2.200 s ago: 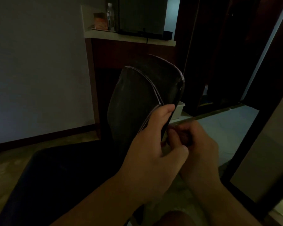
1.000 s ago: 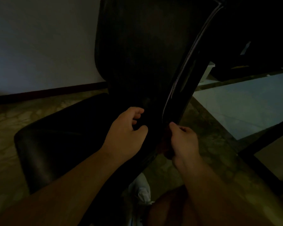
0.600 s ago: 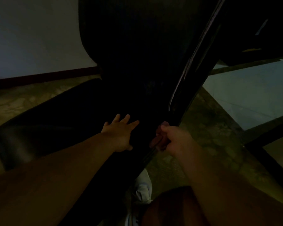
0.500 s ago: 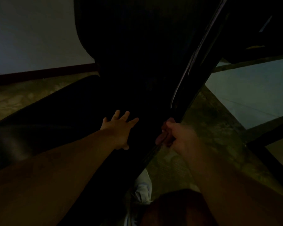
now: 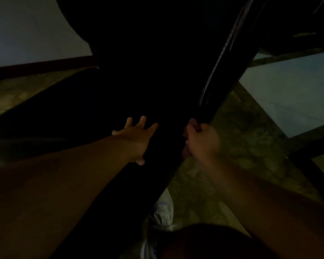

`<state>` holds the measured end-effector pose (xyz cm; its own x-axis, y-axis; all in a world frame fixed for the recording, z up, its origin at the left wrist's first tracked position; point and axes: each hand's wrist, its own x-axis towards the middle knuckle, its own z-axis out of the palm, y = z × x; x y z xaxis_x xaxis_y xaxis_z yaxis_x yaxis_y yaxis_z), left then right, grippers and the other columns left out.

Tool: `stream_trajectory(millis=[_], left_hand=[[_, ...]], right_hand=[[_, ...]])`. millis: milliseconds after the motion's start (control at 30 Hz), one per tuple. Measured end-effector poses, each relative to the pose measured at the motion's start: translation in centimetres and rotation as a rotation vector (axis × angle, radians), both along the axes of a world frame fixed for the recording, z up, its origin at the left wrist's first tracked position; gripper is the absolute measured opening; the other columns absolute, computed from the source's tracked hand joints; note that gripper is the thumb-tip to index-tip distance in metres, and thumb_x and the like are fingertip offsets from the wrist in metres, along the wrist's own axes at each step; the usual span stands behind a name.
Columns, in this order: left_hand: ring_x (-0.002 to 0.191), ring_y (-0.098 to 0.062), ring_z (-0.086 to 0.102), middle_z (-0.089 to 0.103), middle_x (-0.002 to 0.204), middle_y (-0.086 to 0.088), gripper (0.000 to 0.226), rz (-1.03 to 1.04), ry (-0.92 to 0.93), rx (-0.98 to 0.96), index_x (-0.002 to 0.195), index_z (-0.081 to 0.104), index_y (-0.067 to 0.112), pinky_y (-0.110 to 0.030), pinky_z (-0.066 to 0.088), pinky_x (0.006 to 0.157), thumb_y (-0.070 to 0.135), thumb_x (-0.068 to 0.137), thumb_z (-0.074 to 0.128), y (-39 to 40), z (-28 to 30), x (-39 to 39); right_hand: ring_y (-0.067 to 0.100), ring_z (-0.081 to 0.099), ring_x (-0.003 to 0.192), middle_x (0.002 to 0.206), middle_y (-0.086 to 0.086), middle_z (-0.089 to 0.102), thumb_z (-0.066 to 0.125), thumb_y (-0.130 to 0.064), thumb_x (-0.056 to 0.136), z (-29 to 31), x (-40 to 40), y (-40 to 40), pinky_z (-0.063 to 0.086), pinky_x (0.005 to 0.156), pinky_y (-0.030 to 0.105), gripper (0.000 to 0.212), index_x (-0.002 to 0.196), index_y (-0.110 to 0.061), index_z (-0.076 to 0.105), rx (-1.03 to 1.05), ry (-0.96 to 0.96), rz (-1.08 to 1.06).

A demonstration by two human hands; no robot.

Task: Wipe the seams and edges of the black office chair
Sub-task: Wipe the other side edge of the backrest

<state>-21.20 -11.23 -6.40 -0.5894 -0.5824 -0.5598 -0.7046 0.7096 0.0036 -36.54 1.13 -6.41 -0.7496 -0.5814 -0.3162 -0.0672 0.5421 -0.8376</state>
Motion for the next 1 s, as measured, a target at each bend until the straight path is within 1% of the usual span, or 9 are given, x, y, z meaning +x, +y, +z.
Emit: stream_trajectory(millis=[100,200,300,433,500,567,733,867,1000], left_hand=[[0.152,-0.046,-0.013,-0.021,0.167,-0.002,0.135,0.011,-0.035,-0.023,0.158,-0.015,0.039,-0.07,0.029,0.112,0.024,0.073,0.09,-0.1,0.1,-0.5],[0.152,-0.048,-0.007,-0.018,0.168,-0.006,0.14,-0.008,-0.072,-0.069,0.158,-0.017,0.037,-0.066,0.032,0.113,0.031,0.07,0.092,-0.1,-0.2,-0.8],[0.151,-0.05,-0.003,-0.015,0.167,-0.013,0.139,-0.044,-0.13,-0.1,0.158,-0.019,0.033,-0.064,0.03,0.115,0.035,0.072,0.09,0.2,0.4,-1.2],[0.149,-0.054,-0.004,-0.017,0.167,-0.015,0.138,-0.029,-0.164,-0.064,0.157,-0.021,0.034,-0.067,0.033,0.111,0.032,0.074,0.089,0.6,1.4,-1.8],[0.149,-0.055,-0.004,-0.019,0.166,-0.015,0.138,-0.027,-0.165,-0.055,0.157,-0.022,0.035,-0.068,0.034,0.11,0.032,0.075,0.089,0.6,1.4,-1.7],[0.149,-0.054,-0.003,-0.018,0.167,-0.014,0.137,-0.046,-0.161,-0.061,0.157,-0.021,0.035,-0.066,0.034,0.111,0.034,0.075,0.088,0.6,1.4,-1.4],[0.15,-0.054,0.001,-0.015,0.167,-0.016,0.138,-0.11,-0.151,-0.092,0.156,-0.021,0.037,-0.063,0.032,0.114,0.043,0.073,0.088,0.2,0.9,-0.8],[0.152,-0.049,0.002,-0.015,0.168,-0.011,0.136,-0.113,-0.137,-0.113,0.156,-0.02,0.039,-0.062,0.037,0.111,0.043,0.073,0.087,0.3,1.0,-0.6],[0.153,-0.046,0.001,-0.017,0.168,-0.008,0.134,-0.105,-0.153,-0.108,0.155,-0.022,0.041,-0.061,0.039,0.108,0.047,0.075,0.085,0.2,1.2,-0.6]], right_hand=[[0.01,0.053,0.074,0.085,-0.003,0.056,0.052,-0.031,0.099,1.3,1.6,0.5,0.036,0.058,0.02,0.017,0.103,-0.016,0.058,0.058,0.343,0.194],[0.005,0.052,0.078,0.087,-0.009,0.056,0.054,-0.031,0.099,1.1,2.6,1.5,0.035,0.059,0.02,0.013,0.106,-0.022,0.059,0.022,0.332,0.318],[0.007,0.058,0.068,0.083,-0.005,0.061,0.053,-0.033,0.1,1.5,1.9,1.1,0.037,0.052,0.02,0.011,0.1,-0.024,0.06,-0.023,0.102,0.192],[0.019,0.047,0.031,0.063,0.006,0.061,0.043,-0.033,0.105,2.7,0.7,-0.9,0.031,0.035,0.016,0.026,0.1,-0.012,0.058,-0.225,-0.588,-0.183],[0.021,0.048,0.03,0.057,0.01,0.057,0.041,-0.033,0.106,2.7,0.6,-1.3,0.027,0.036,0.016,0.03,0.098,-0.008,0.056,-0.228,-0.634,-0.178],[0.021,0.048,0.033,0.065,0.011,0.055,0.04,-0.031,0.106,2.5,0.9,-1.2,0.024,0.036,0.018,0.029,0.101,-0.007,0.055,-0.253,-0.621,-0.162],[0.017,0.045,0.034,0.062,-0.003,0.052,0.04,-0.026,0.107,3.1,0.2,-1.8,0.018,0.044,0.019,0.03,0.082,-0.018,0.054,-0.395,-0.739,-0.163],[0.015,0.044,0.038,0.068,-0.003,0.058,0.041,-0.031,0.106,2.6,-1.7,-1.4,0.012,0.067,0.03,0.03,0.087,-0.015,0.059,-0.449,-0.863,-0.194],[0.018,0.048,0.044,0.074,0.0,0.062,0.044,-0.034,0.104,2.3,-1.4,-2.0,0.025,0.06,0.029,0.028,0.095,-0.016,0.063,-0.463,-0.942,-0.164]])
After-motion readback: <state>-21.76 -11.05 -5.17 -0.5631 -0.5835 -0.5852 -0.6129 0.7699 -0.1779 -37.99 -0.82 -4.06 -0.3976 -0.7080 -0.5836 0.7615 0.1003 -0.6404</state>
